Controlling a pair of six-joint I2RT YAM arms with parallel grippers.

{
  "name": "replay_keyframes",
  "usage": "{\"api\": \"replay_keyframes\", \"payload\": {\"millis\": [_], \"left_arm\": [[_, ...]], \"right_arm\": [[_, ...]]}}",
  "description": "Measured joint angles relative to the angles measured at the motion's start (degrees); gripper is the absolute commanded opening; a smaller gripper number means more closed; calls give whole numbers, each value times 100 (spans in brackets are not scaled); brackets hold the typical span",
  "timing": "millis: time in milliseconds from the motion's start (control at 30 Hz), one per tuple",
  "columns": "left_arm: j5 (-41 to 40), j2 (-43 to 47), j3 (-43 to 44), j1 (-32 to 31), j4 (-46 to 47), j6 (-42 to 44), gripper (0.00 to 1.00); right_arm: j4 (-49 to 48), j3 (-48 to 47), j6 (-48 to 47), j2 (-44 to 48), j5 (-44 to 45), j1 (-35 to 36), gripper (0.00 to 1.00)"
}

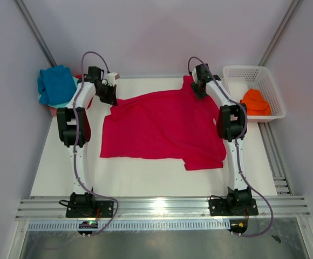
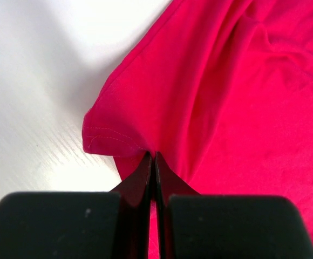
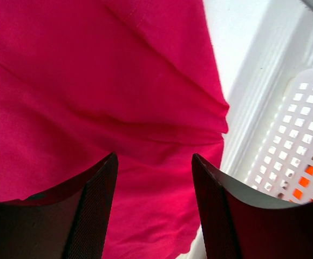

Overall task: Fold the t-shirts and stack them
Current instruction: Fold the tshirt

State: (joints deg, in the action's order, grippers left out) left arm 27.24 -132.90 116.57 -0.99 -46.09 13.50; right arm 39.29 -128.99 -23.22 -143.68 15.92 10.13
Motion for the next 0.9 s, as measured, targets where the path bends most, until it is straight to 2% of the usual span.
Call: {"api": "replay_keyframes", "payload": {"millis": [400, 467, 500, 533, 567, 600, 633, 900], "left_arm": [[101, 48, -46, 0, 22, -66, 0], [118, 48, -46, 0, 22, -96, 0], [129, 48, -46, 0, 22, -105, 0], [136, 48, -46, 0, 22, -107, 0], [136, 48, -46, 0, 20, -107, 0], [136, 48, -46, 0, 20, -109, 0], [138, 48, -48, 0, 20, -109, 0], [157, 76, -48, 0, 20, -111, 0]], "right_arm": [[28, -28, -219, -114, -203, 0, 62], [70, -35, -299, -114, -310, -2, 59], [98, -46, -330, -114, -358, -4, 55], [160, -74, -367, -127, -435, -7, 33], [216, -107, -448, -140, -518, -7, 16], [278, -129, -470, -164, -616, -7, 6], [339, -140, -494, -190, -673, -7, 3], [431, -153, -595, -208, -918, -22, 3]]}}
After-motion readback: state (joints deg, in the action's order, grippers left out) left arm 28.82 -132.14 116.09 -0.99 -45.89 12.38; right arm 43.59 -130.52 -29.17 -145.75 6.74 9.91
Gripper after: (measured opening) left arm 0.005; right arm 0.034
